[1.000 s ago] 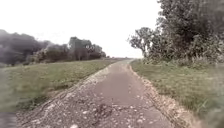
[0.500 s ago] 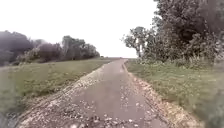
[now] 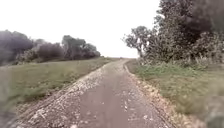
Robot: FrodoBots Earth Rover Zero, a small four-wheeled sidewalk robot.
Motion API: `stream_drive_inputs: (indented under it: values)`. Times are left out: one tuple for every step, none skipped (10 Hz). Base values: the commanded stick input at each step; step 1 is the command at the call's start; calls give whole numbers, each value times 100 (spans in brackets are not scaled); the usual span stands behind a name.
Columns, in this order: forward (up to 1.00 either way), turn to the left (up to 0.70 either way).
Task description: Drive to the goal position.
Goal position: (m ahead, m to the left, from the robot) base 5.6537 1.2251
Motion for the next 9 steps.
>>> stream_drive_inputs:
  values:
    - [70,0]
    - [70,0]
    - [70,0]
    - [70,0]
    - [70,0]
    - [70,0]
    - [70,0]
    - [70,-34]
    - [70,-35]
